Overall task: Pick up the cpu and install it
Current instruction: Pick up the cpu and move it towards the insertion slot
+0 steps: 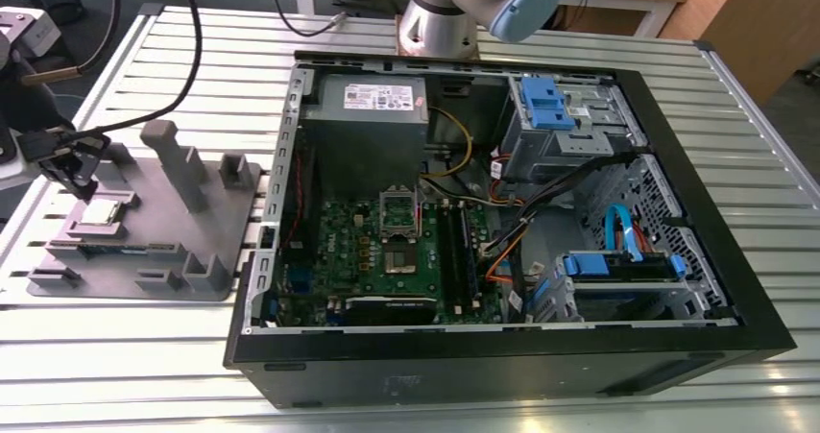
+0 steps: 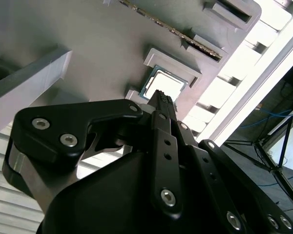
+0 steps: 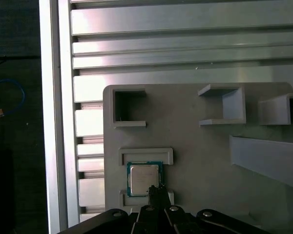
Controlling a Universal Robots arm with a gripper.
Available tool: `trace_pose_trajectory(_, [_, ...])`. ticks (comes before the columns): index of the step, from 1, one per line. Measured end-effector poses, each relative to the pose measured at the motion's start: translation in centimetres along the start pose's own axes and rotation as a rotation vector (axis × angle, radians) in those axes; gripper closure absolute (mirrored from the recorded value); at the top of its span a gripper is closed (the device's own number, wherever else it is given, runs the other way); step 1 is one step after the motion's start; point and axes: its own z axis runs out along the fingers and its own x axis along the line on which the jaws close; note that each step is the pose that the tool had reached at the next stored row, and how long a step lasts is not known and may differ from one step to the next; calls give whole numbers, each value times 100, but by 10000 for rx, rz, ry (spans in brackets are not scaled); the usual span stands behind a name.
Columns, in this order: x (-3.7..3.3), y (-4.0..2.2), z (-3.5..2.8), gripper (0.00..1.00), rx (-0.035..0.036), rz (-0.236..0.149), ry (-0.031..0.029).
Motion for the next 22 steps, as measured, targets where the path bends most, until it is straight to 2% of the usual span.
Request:
trace_pose_trajectory(4, [0, 0, 3, 89, -1, 0, -1])
trace_pose_trajectory(6, [0, -1, 24, 89, -4, -1, -5])
trace_pose_trajectory(15, [4, -8, 182, 89, -1, 0, 2])
trace_pose_trajectory(22, [12, -9, 200, 89, -2, -10, 1])
